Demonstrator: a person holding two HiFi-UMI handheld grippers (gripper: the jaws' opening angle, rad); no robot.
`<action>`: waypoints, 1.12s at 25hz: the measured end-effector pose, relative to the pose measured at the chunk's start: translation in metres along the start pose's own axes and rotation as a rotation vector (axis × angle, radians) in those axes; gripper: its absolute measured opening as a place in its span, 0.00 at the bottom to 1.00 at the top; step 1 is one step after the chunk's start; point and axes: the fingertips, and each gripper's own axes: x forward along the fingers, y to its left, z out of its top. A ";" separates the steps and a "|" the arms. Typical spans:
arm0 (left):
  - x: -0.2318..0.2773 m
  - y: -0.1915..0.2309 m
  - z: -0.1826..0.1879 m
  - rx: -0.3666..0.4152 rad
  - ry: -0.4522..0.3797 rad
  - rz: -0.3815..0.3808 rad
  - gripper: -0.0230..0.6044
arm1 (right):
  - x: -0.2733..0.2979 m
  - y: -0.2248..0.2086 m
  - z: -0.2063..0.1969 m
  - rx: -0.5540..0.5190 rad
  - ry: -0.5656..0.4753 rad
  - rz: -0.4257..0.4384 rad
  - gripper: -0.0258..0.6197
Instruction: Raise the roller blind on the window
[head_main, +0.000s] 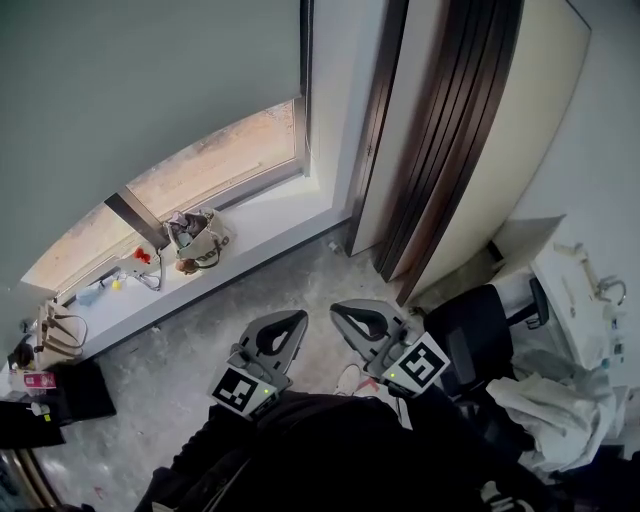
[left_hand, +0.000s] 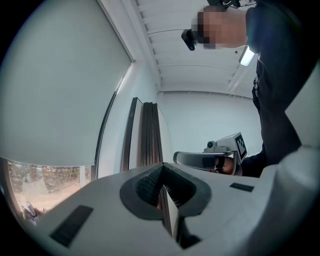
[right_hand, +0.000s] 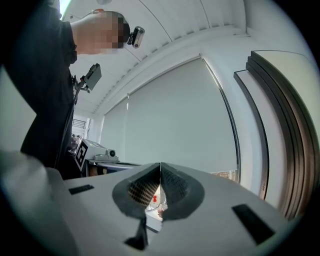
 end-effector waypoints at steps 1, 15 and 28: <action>0.001 -0.002 0.000 -0.003 0.000 0.000 0.04 | -0.002 0.000 0.001 0.002 -0.006 0.003 0.04; 0.047 -0.038 -0.009 -0.014 -0.018 0.026 0.04 | -0.057 -0.034 -0.010 0.016 -0.017 0.035 0.04; 0.103 -0.015 -0.020 -0.005 0.023 0.115 0.04 | -0.048 -0.094 -0.023 0.066 0.017 0.095 0.04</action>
